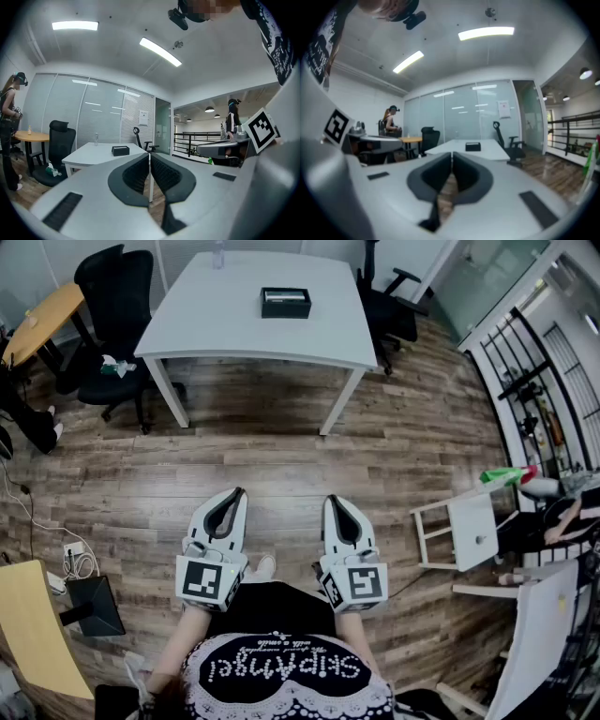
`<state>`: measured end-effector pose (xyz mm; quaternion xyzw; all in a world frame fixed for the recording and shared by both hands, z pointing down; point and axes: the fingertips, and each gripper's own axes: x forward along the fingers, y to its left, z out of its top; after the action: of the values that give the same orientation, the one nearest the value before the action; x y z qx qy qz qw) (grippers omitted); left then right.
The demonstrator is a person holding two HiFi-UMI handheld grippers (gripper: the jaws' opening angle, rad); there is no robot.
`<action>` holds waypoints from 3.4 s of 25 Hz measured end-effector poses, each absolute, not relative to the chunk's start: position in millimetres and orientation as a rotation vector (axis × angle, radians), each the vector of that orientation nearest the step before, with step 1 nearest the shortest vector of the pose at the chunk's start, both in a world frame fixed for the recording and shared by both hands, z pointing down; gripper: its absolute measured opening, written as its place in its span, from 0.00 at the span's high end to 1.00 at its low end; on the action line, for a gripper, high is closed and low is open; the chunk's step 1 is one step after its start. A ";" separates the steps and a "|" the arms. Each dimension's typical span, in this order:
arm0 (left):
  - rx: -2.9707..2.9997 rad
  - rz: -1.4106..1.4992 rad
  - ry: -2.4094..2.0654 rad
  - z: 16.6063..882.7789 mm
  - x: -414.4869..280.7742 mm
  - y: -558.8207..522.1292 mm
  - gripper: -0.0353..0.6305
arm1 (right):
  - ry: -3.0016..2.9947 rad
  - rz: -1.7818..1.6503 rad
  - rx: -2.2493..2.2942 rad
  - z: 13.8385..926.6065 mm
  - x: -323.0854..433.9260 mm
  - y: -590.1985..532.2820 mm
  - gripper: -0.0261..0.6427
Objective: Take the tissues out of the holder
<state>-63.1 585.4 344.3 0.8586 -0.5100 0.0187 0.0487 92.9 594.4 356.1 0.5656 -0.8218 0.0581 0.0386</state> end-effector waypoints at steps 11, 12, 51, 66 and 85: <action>2.642 0.036 -1.571 336.4 -54.3 594.1 0.89 | -2.554 0.144 1.767 347.7 103.5 604.3 0.91; 2.644 0.028 -1.563 337.2 -54.2 595.1 0.89 | -2.572 0.145 1.777 345.6 103.5 605.0 0.91; 2.645 -0.089 -1.466 330.4 -137.7 372.3 0.89 | -2.516 0.174 1.848 347.7 18.7 391.8 0.91; 2.598 -0.038 -1.502 338.6 -138.3 345.0 0.89 | -2.514 0.212 1.806 354.4 21.3 361.2 0.91; 2.537 -0.060 -1.678 335.8 -83.1 244.9 0.89 | -2.600 0.193 1.660 355.4 84.0 248.6 0.91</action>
<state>-83.1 244.9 335.8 0.8329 -0.5509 -0.0198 0.0495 84.0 248.6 355.4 0.5370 -0.8409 0.0624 0.0254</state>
